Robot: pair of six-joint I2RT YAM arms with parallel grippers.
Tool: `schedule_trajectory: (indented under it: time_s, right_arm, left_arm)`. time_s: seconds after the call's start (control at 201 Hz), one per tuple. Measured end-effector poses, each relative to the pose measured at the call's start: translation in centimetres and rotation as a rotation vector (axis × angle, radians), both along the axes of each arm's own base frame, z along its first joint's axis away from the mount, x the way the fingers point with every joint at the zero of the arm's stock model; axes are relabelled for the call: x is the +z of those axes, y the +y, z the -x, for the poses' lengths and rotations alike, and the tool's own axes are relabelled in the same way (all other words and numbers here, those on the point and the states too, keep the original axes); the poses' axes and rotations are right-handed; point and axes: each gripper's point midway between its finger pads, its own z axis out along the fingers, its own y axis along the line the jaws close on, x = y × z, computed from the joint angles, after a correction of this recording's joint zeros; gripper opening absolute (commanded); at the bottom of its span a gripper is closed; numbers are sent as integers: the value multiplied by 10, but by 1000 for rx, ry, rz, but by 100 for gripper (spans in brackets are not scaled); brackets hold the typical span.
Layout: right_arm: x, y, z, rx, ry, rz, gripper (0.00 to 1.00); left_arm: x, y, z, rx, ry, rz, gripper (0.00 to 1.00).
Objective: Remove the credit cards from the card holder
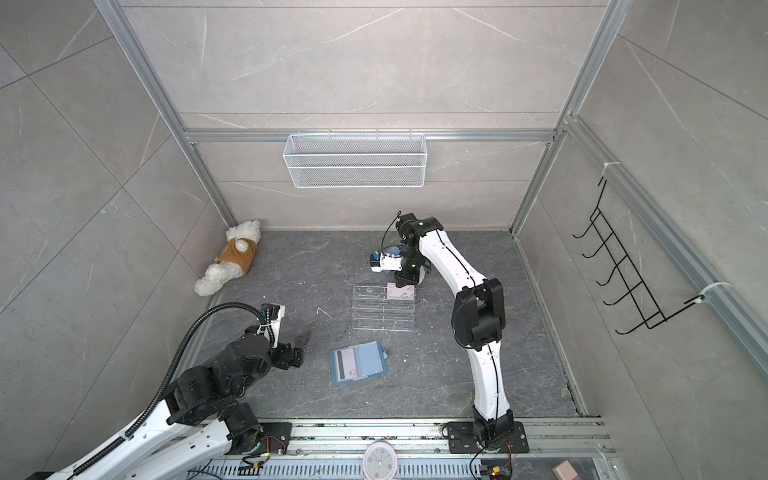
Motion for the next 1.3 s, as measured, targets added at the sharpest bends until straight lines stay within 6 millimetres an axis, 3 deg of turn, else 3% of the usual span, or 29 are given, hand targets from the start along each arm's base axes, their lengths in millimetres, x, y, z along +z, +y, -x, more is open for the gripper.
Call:
schedule_trajectory:
  time_s: [0.219, 0.304, 0.408, 0.448, 0.463, 0.478, 0.498, 0.637, 0.956, 1.304]
  right_arm:
    - [4, 1, -2, -15, -10, -7, 23]
    - [12, 2, -4, -34, -30, -20, 39]
    - [31, 4, -6, -41, -78, -48, 43]
    - [41, 4, -7, -43, -106, -63, 51]
    - [45, 5, -8, -46, -116, -69, 65]
    - [50, 5, -8, -51, -129, -76, 93]
    - [56, 5, -9, -56, -149, -85, 99]
    - [93, -1, -5, -78, -287, -127, 100]
    - [144, -35, 21, -223, -550, -180, 100]
    - [228, -85, 74, -502, -873, -384, 100]
  left_arm:
    - [0, -1, 0, -3, 2, 2, 100]
    - [0, -1, 0, -5, 2, 4, 100]
    - [2, -2, -1, -5, -5, 12, 100]
    - [3, -3, -1, -5, -9, 18, 100]
    - [4, -3, -2, -5, -11, 19, 100]
    - [4, -4, -2, -5, -12, 20, 100]
    - [4, -4, -2, -5, -13, 22, 100]
    - [8, -6, -4, -2, -27, 43, 100]
    - [11, -6, -3, 22, -54, 141, 100]
    - [2, -11, -6, 94, 26, 239, 99]
